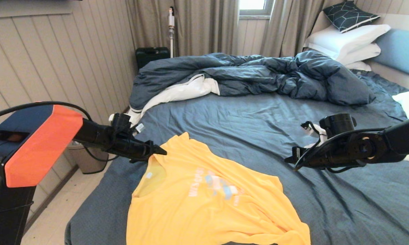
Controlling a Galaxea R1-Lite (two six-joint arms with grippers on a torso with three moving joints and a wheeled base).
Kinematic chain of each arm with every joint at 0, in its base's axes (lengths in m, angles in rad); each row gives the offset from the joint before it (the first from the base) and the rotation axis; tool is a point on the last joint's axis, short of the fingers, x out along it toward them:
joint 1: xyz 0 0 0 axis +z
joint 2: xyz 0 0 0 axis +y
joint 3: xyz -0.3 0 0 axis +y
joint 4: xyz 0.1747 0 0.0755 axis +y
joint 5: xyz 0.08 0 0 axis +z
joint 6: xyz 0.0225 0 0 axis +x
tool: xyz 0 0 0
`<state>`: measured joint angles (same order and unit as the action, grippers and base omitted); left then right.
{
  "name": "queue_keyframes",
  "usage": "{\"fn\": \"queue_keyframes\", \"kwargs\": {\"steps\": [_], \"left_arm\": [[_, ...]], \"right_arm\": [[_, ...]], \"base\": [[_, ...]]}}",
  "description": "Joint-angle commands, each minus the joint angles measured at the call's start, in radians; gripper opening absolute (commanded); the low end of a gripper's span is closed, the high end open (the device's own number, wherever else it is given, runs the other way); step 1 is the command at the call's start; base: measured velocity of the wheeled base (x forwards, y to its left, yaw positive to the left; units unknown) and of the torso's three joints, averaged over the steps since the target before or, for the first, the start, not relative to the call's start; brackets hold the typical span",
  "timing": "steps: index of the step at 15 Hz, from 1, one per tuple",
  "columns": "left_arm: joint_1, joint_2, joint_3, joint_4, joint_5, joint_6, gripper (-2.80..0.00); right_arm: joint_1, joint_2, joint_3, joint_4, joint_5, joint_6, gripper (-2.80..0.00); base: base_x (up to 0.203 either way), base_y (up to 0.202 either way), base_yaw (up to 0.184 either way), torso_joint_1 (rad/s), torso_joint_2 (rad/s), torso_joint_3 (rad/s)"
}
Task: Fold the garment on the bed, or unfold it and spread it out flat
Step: Unford the yellow T-shirt
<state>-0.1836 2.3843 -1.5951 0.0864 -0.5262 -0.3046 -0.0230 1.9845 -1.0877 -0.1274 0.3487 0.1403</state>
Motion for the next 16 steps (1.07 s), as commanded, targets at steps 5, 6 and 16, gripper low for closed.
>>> {"fn": "queue_keyframes", "kwargs": {"steps": [5, 6, 16], "left_arm": [[0.000, 0.004, -0.003, -0.002, -0.002, -0.004, -2.80], [0.000, 0.004, -0.002, -0.002, -0.002, -0.004, -2.80], [0.000, 0.010, -0.007, -0.014, 0.002, -0.002, -2.80]], "right_arm": [[0.006, 0.000, 0.050, 0.000, 0.002, 0.016, -2.80], [0.012, 0.000, 0.068, -0.003, 0.007, 0.029, -2.80], [0.035, -0.007, 0.116, -0.023, 0.062, 0.023, 0.00]], "base": [[0.000, 0.000, 0.000, 0.000, 0.00, 0.000], [0.000, 0.000, 0.000, 0.000, 0.00, 0.000], [0.000, 0.000, 0.000, 0.000, 0.00, 0.000]]}}
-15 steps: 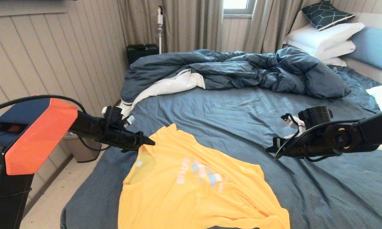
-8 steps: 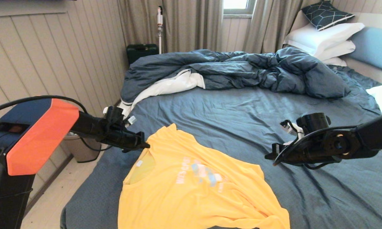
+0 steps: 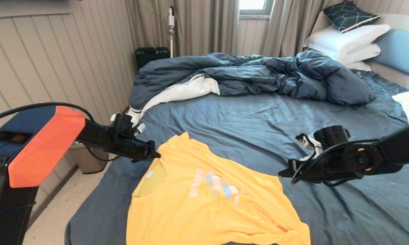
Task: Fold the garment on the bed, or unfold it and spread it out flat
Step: Unford the yellow T-shirt
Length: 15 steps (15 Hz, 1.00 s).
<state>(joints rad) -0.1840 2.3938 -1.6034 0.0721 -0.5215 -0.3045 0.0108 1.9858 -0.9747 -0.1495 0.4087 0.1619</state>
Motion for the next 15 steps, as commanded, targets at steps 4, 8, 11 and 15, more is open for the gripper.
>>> {"fn": "queue_keyframes", "kwargs": {"steps": [4, 8, 11, 15], "left_arm": [[-0.002, 0.007, -0.004, -0.002, 0.000, -0.002, -2.80], [-0.003, 0.007, -0.004, 0.000, -0.002, -0.002, -2.80], [-0.003, 0.007, -0.006, -0.001, -0.001, -0.002, -2.80], [-0.003, 0.008, -0.004, -0.002, -0.002, -0.002, -2.80]], "right_arm": [[0.003, 0.008, 0.008, -0.002, 0.056, 0.004, 0.00], [0.015, 0.036, 0.022, -0.004, 0.056, -0.001, 0.00], [0.017, 0.042, 0.019, -0.004, 0.056, -0.001, 0.00], [0.046, 0.057, 0.014, -0.003, 0.056, 0.006, 0.00]], "base": [[0.000, 0.000, 0.000, 0.000, 0.00, 0.000], [0.000, 0.000, 0.000, 0.000, 0.00, 0.000], [0.000, 0.000, 0.000, 0.000, 0.00, 0.000], [0.000, 0.000, 0.000, 0.000, 0.00, 0.000]]}}
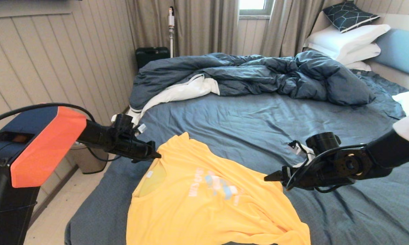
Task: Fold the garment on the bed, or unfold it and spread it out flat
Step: Unford the yellow T-shirt
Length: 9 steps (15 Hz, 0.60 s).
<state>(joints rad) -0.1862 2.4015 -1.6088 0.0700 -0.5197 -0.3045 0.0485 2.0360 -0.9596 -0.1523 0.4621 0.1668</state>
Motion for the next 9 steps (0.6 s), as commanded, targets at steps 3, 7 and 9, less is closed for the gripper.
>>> {"fn": "queue_keyframes", "kwargs": {"steps": [3, 7, 9], "left_arm": [[-0.001, 0.001, 0.003, 0.001, -0.003, -0.002, -2.80], [-0.001, 0.001, 0.000, 0.001, -0.003, -0.002, -2.80], [-0.001, 0.001, -0.008, 0.002, -0.003, -0.003, -2.80]], "right_arm": [[0.019, 0.013, -0.011, -0.001, 0.001, 0.004, -2.80], [0.022, 0.023, -0.036, -0.001, 0.000, 0.007, -2.80], [0.019, 0.028, -0.069, -0.001, -0.005, 0.007, -2.80]], "base": [[0.000, 0.000, 0.000, 0.000, 0.00, 0.000], [0.000, 0.000, 0.000, 0.000, 0.00, 0.000], [0.000, 0.000, 0.000, 0.000, 0.00, 0.000]]}}
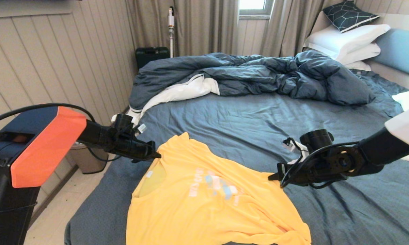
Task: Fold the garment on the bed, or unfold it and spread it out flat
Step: Unford the yellow T-shirt
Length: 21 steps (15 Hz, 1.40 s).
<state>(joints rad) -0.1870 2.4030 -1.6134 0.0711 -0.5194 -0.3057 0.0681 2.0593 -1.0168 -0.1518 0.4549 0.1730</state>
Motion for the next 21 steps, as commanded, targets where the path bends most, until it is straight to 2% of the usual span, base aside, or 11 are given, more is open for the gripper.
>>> {"fn": "queue_keyframes", "kwargs": {"steps": [1, 3, 8, 13, 16, 21], "left_arm": [[0.001, 0.002, -0.007, 0.001, -0.003, -0.001, -2.80], [0.004, 0.002, -0.019, 0.000, -0.002, -0.003, -2.80], [0.071, -0.013, -0.068, 0.001, -0.002, -0.003, -2.80], [0.113, 0.001, -0.165, 0.004, -0.004, -0.005, -2.80], [0.113, 0.041, -0.241, 0.015, -0.002, -0.004, -2.80], [0.121, 0.106, -0.311, 0.012, -0.001, -0.002, -2.80]], "right_arm": [[-0.006, 0.006, -0.028, -0.003, 0.000, 0.000, -2.80], [-0.014, 0.007, -0.064, -0.004, -0.035, -0.001, -2.80], [-0.018, 0.049, -0.212, -0.004, -0.215, -0.007, -2.80], [-0.047, 0.181, -0.430, 0.007, -0.266, -0.005, -2.80], [-0.048, 0.276, -0.557, 0.010, -0.373, -0.010, -2.80], [-0.050, 0.367, -0.765, 0.101, -0.391, -0.011, -2.80]], "base": [[0.000, 0.000, 0.000, 0.000, 0.00, 0.000], [0.000, 0.000, 0.000, 0.000, 0.00, 0.000], [0.000, 0.000, 0.000, 0.000, 0.00, 0.000], [0.000, 0.000, 0.000, 0.000, 0.00, 0.000], [0.000, 0.000, 0.000, 0.000, 0.00, 0.000], [0.000, 0.000, 0.000, 0.000, 0.00, 0.000]]}}
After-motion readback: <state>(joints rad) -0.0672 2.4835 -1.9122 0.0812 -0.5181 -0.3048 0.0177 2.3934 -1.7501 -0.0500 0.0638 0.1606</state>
